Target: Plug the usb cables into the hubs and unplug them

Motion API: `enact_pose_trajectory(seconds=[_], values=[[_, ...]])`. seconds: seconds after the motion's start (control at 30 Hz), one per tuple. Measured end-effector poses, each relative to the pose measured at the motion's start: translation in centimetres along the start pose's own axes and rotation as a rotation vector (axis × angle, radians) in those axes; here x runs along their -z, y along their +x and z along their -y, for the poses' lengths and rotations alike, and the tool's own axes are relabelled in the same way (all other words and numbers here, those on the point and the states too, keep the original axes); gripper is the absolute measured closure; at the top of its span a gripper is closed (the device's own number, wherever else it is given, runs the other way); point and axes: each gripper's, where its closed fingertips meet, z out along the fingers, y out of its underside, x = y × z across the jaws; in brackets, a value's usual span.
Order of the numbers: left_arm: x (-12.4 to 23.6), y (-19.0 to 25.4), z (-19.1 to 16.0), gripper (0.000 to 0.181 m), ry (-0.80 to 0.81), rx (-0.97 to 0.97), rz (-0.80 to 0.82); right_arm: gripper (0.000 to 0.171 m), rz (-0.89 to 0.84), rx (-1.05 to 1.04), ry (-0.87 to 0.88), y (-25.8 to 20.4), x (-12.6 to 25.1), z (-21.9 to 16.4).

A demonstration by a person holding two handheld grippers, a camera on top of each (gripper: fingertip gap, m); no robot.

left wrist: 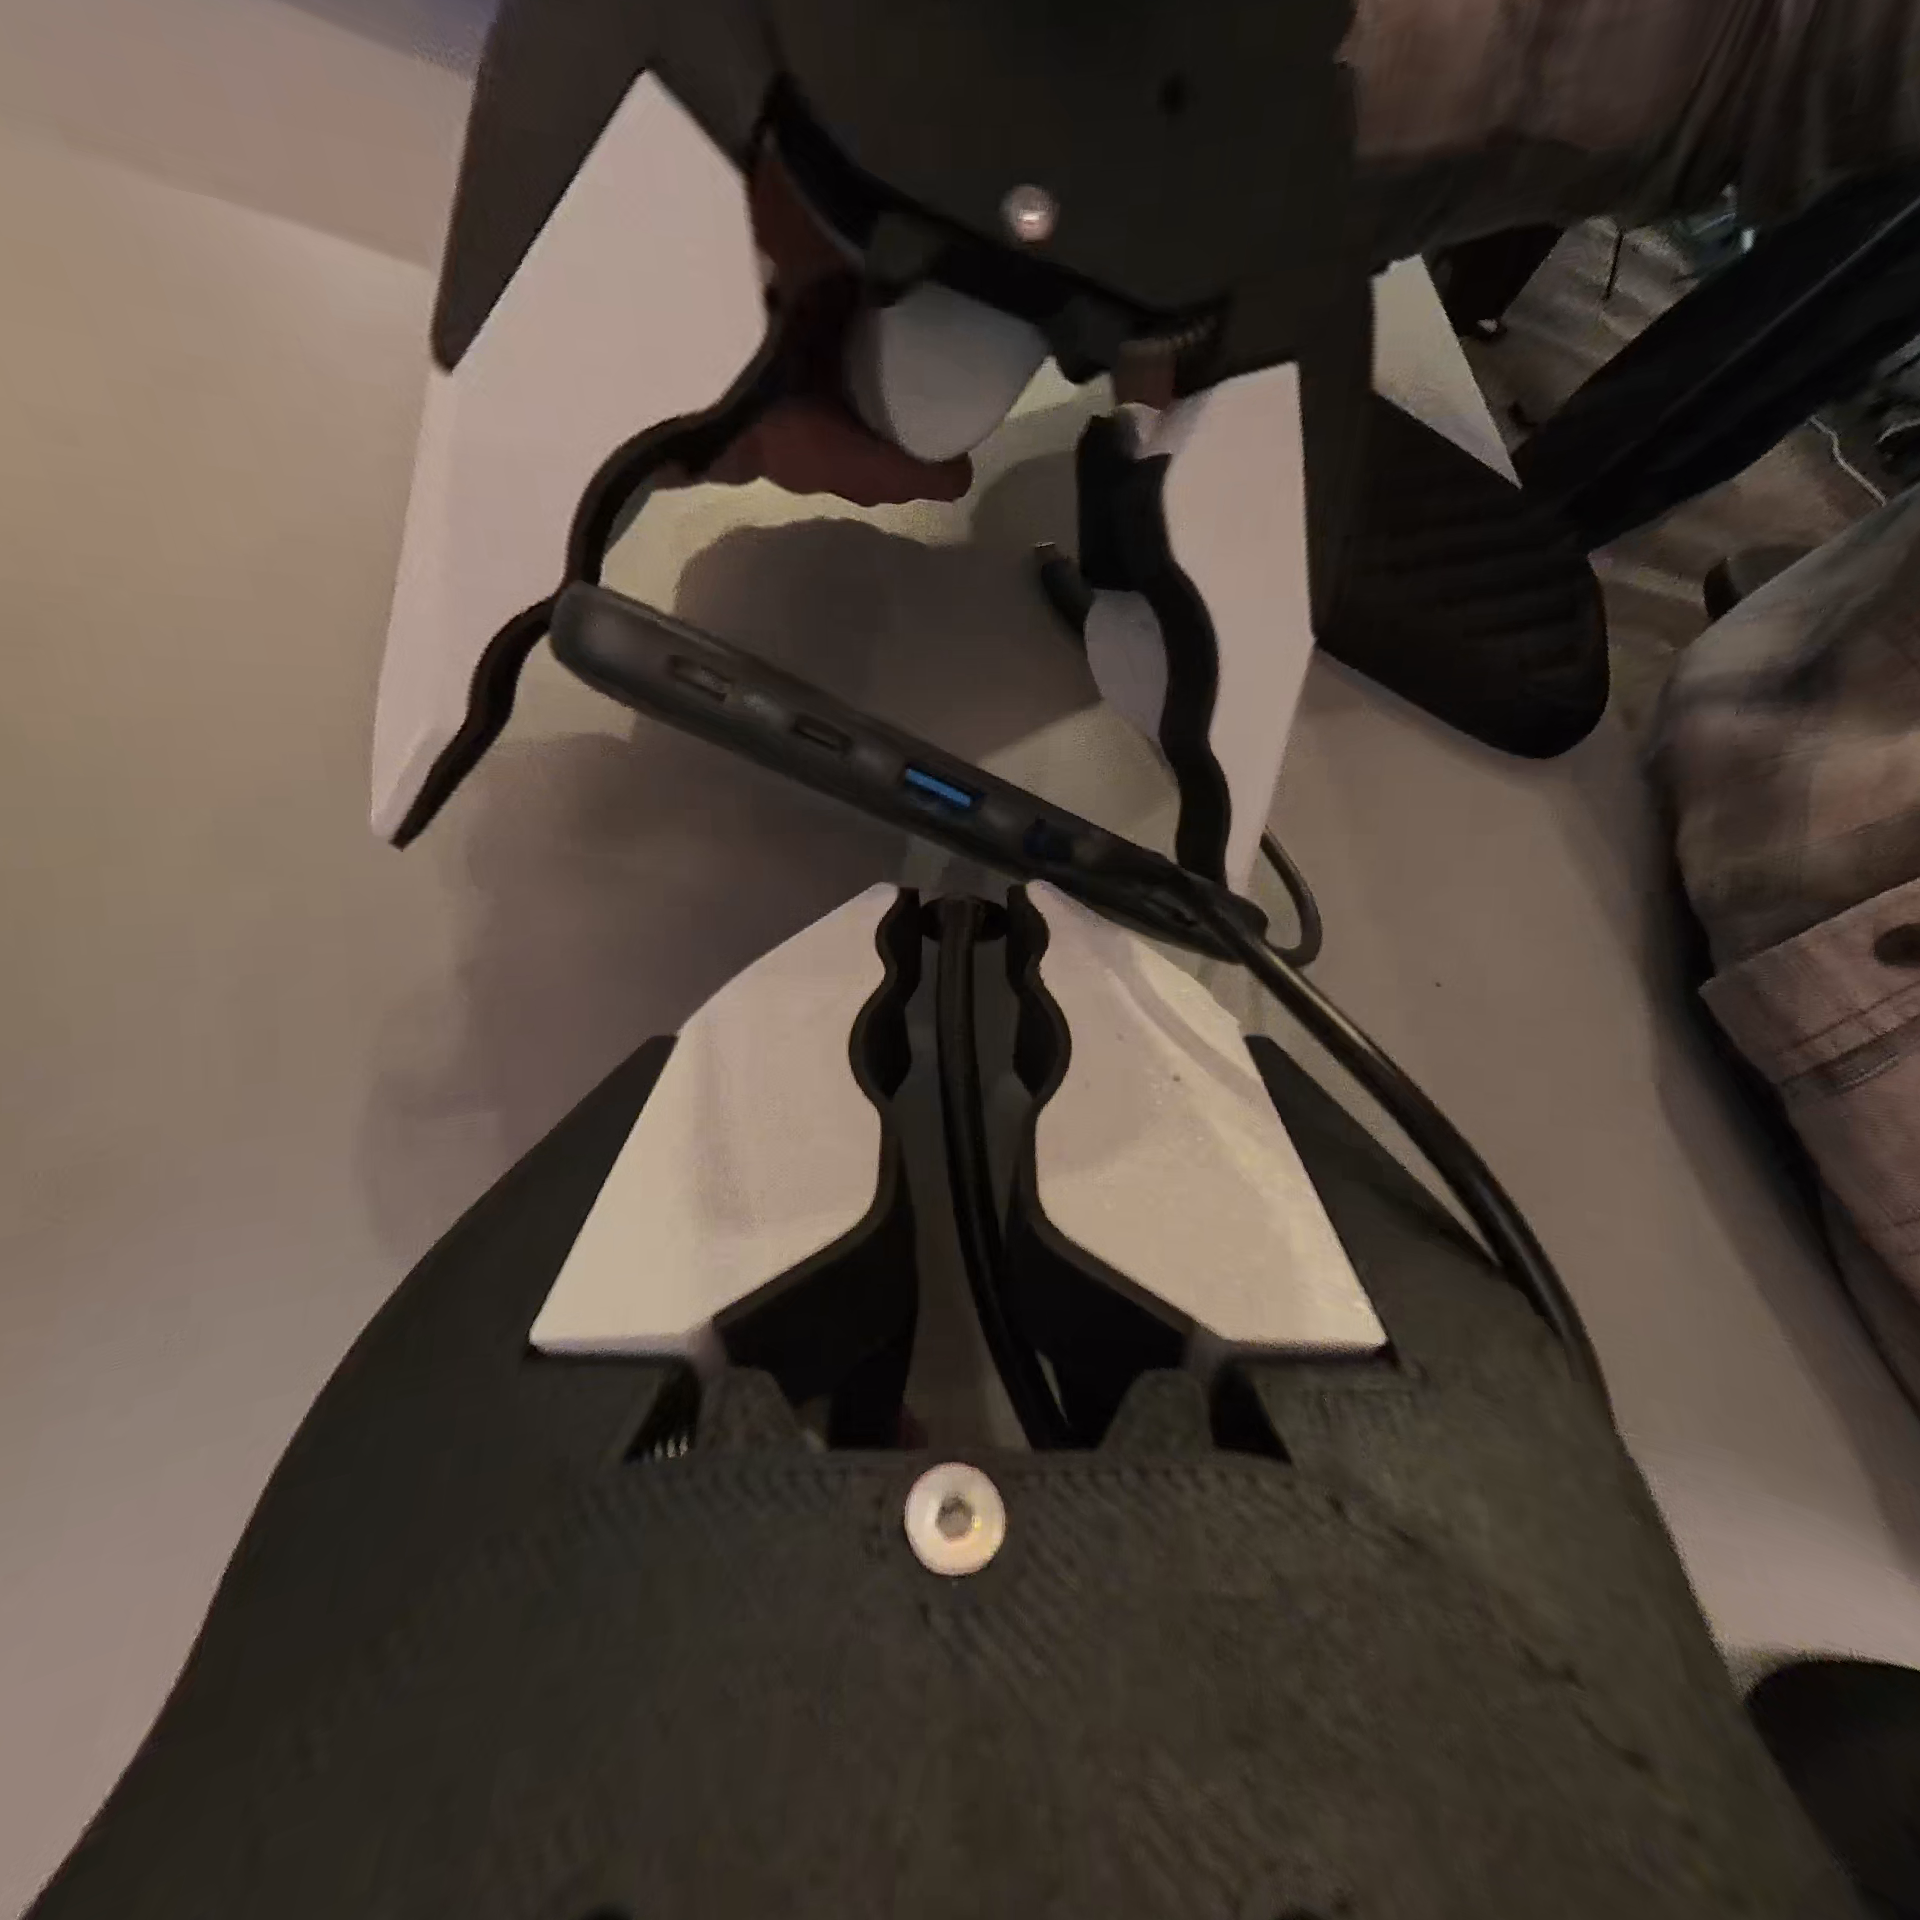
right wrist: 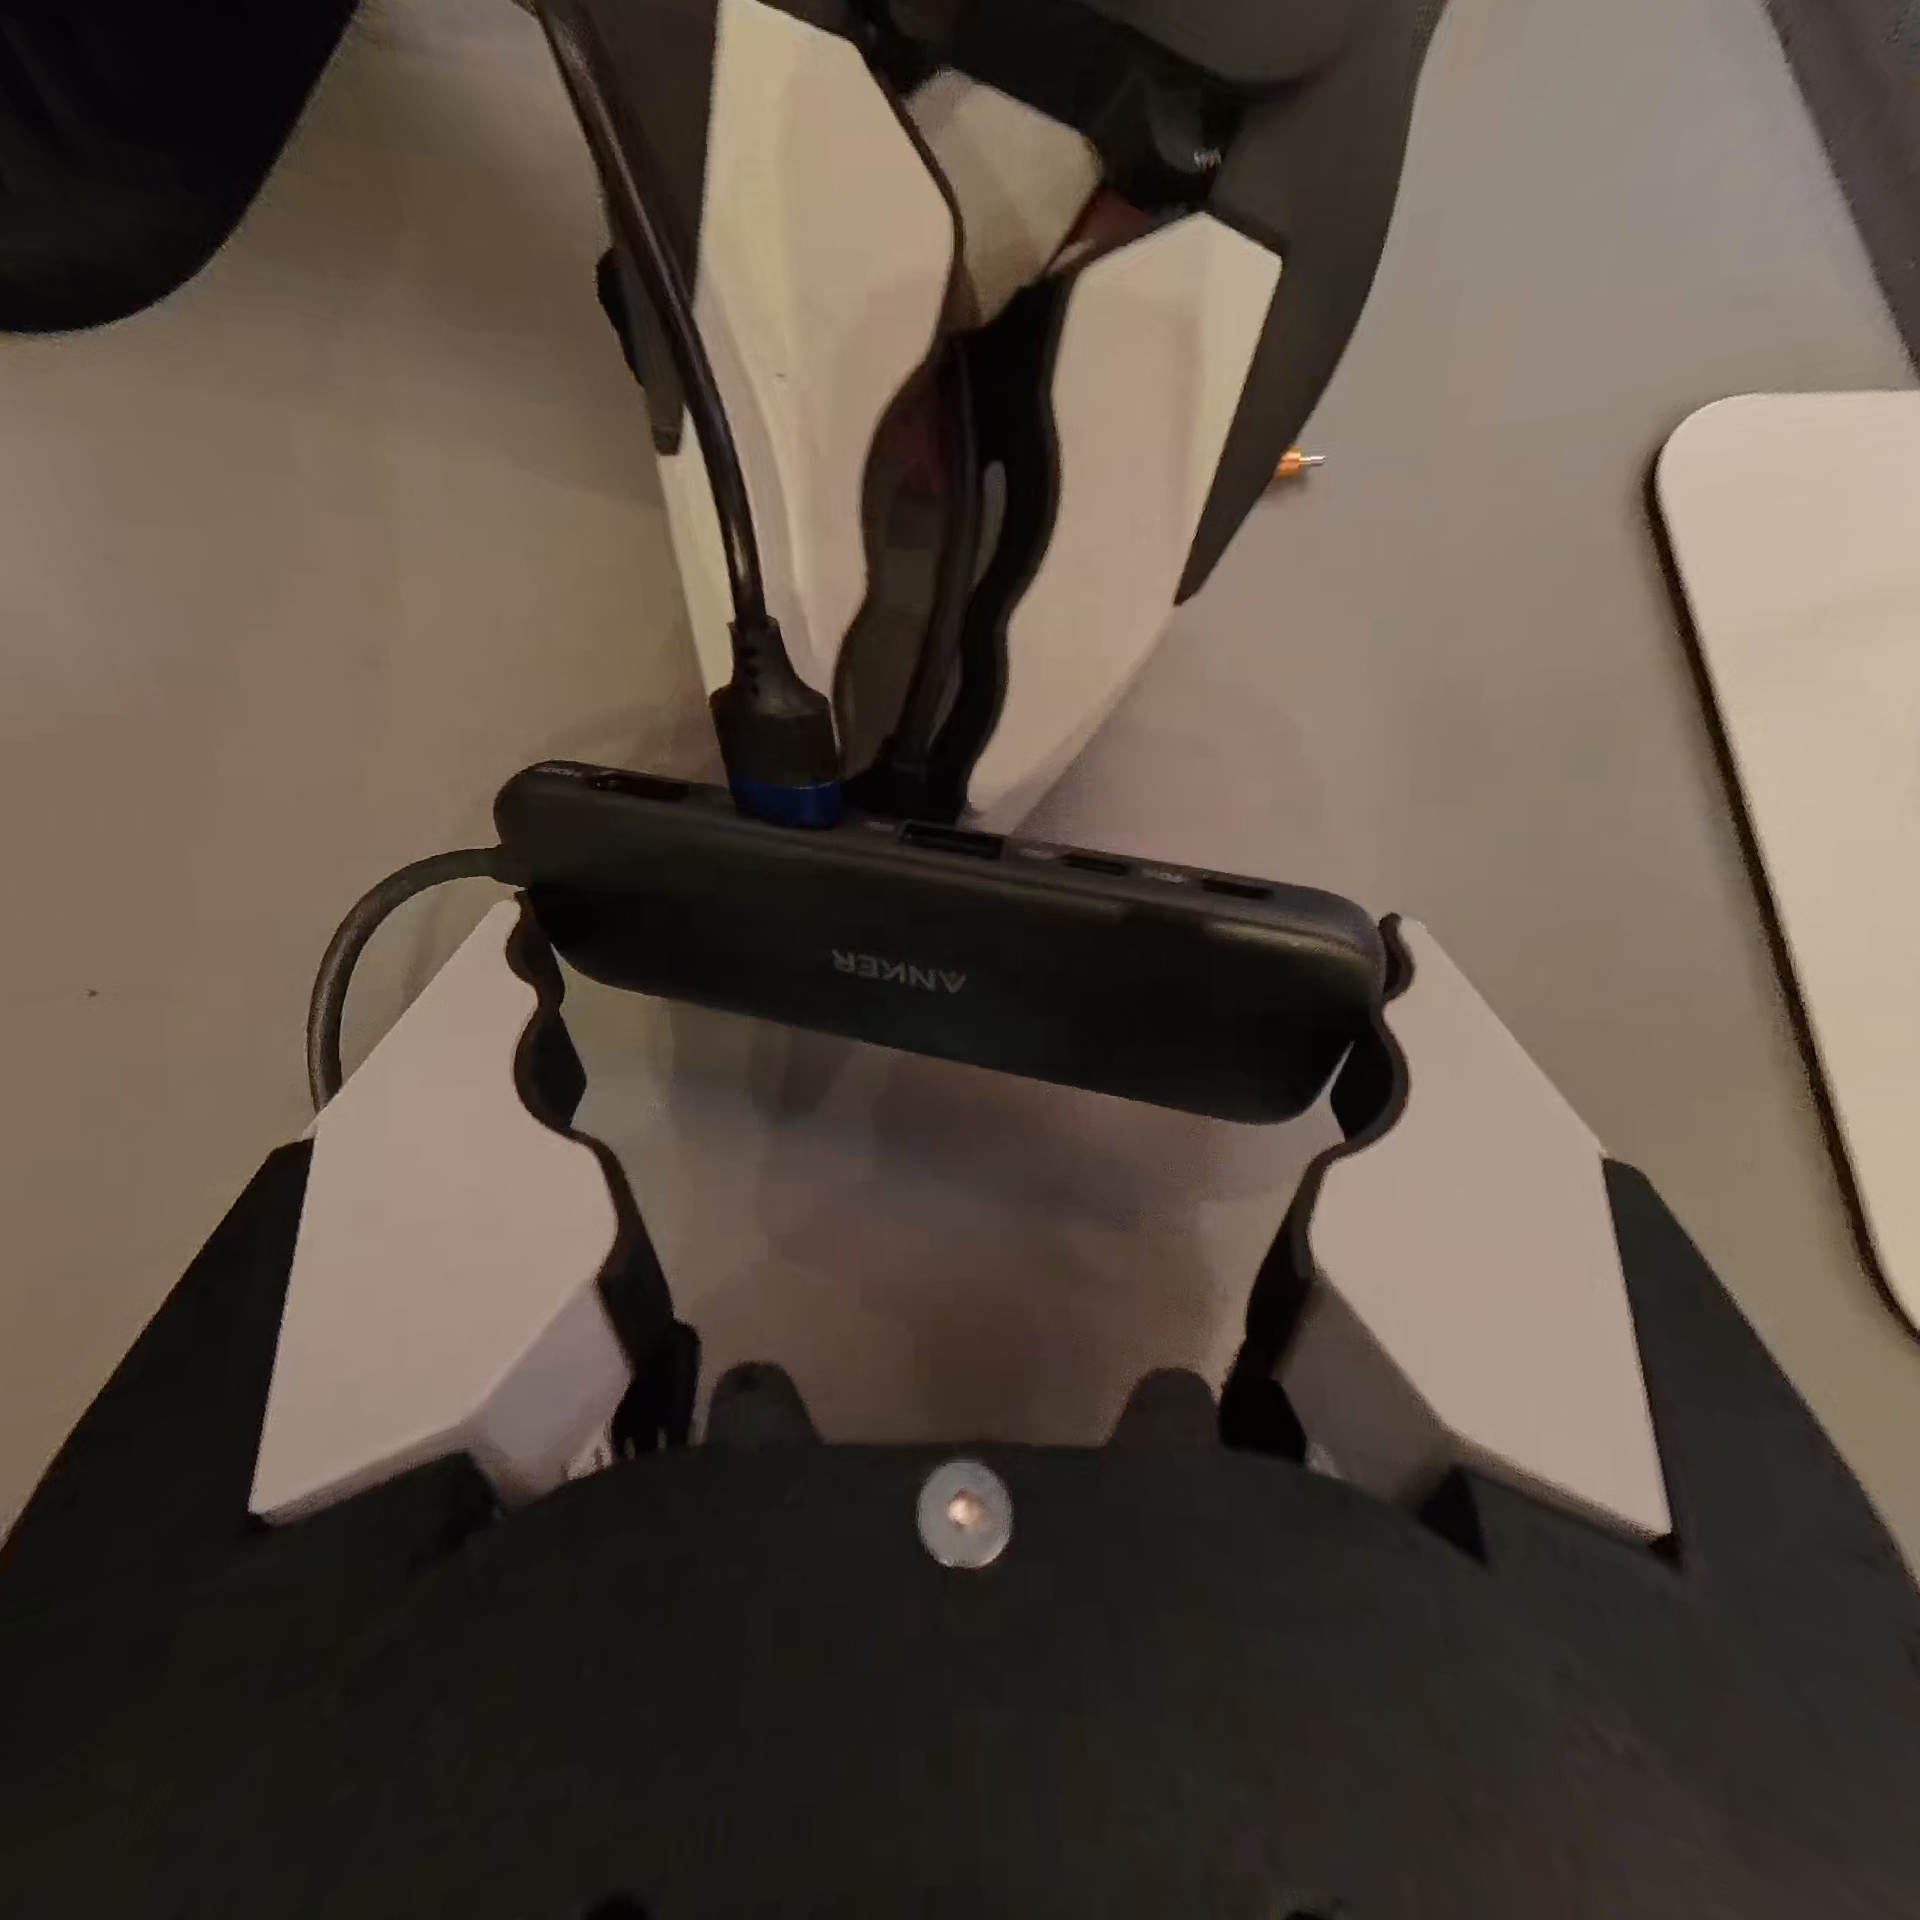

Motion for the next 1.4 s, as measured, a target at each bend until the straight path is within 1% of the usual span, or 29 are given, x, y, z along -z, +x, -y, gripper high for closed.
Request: enact_pose_trajectory(seconds=[0.13, 0.2, 0.3, 0.37, 0.5, 0.57, 0.63, 0.67, 0.7, 0.77, 0.8, 0.93, 1.0, 1.03, 1.07, 1.1, 1.13, 1.17, 1.23, 1.27, 1.33, 1.4], values=[[0.1, 0.9, 0.6, 0.165, 0.017, -0.063, -0.004, 0.025, 0.091, -0.048, 0.078, -0.7, 0.5, 0.5], [0.1, 1.1, 0.7, 0.165, 0.008, -0.081, 0.001, 0.027, 0.099, -0.021, 0.095, -0.8, 0.8, 0.4], [0.0, 1.1, 0.8, 0.165, 0.001, -0.123, 0.013, 0.028, 0.048, 0.048, 0.093, -1.0, 1.3, 0.8], [-0.2, 0.7, 0.6, 0.165, -0.013, -0.115, 0.022, 0.028, -0.051, 0.155, 0.011, -0.7, 1.3, 0.5], [-0.9, 0.5, 0.5, 0.165, -0.028, -0.143, 0.015, 0.030, -0.108, 0.325, -0.063, -2.0, 1.2, 1.0], [-1.0, 0.5, 0.9, 0.165, -0.007, -0.167, 0.024, 0.030, -0.139, 0.384, -0.086, -2.4, 1.3, 1.2], [-1.0, 0.6, 1.3, 0.165, 0.023, -0.186, 0.030, 0.023, -0.164, 0.426, -0.101, -2.6, 1.4, 1.5], [-1.1, 0.7, 1.4, 0.165, 0.030, -0.182, 0.030, 0.015, -0.166, 0.433, -0.130, -2.6, 1.2, 1.2], [-1.3, 1.0, 1.5, 0.165, 0.032, -0.192, 0.022, 0.011, -0.160, 0.427, -0.155, -2.6, 1.2, 1.0], [-1.6, 1.3, 1.9, 0.165, 0.035, -0.215, 0.038, 0.012, -0.148, 0.403, -0.187, -2.4, 1.2, 0.7], [-1.6, 1.4, 2.0, 0.165, 0.034, -0.221, 0.041, 0.015, -0.158, 0.405, -0.198, -2.1, 1.4, 0.6], [-1.7, 2.0, 2.0, 0.166, 0.034, -0.230, 0.030, 0.017, -0.120, 0.323, -0.227, -2.4, 1.4, -0.1], [-1.7, 2.1, 2.0, 0.166, 0.033, -0.244, 0.044, 0.019, -0.122, 0.307, -0.217, -2.3, 1.5, -0.2], [-1.6, 2.2, 2.0, 0.166, 0.037, -0.239, 0.039, 0.030, -0.116, 0.297, -0.196, -2.4, 1.8, 0.1], [-1.6, 1.9, 1.9, 0.165, 0.034, -0.237, 0.051, 0.047, -0.108, 0.280, -0.156, -2.5, 2.2, 0.6], [-1.4, 1.6, 1.8, 0.165, 0.038, -0.228, 0.063, 0.088, -0.073, 0.269, -0.098, -2.9, 2.8, 1.4], [-1.1, 1.7, 2.0, 0.166, 0.069, -0.212, 0.052, 0.094, -0.061, 0.253, -0.068, -3.0, 3.3, 1.9], [-0.9, 1.6, 2.2, 0.165, 0.092, -0.191, 0.051, 0.094, -0.068, 0.251, -0.066, -2.7, 3.5, 2.0], [-0.7, 1.1, 2.0, 0.166, 0.080, -0.205, 0.087, 0.087, -0.095, 0.253, -0.096, -2.1, 3.1, 1.4], [-0.8, 1.0, 1.6, 0.165, 0.054, -0.208, 0.088, 0.087, -0.096, 0.252, -0.110, -2.0, 2.9, 1.1], [-1.0, 1.3, 1.4, 0.165, 0.029, -0.234, 0.092, 0.093, -0.081, 0.252, -0.114, -2.2, 3.1, 1.0], [-0.9, 1.7, 1.3, 0.165, 0.028, -0.242, 0.078, 0.104, -0.053, 0.231, -0.132, -2.5, 3.6, 0.9]])
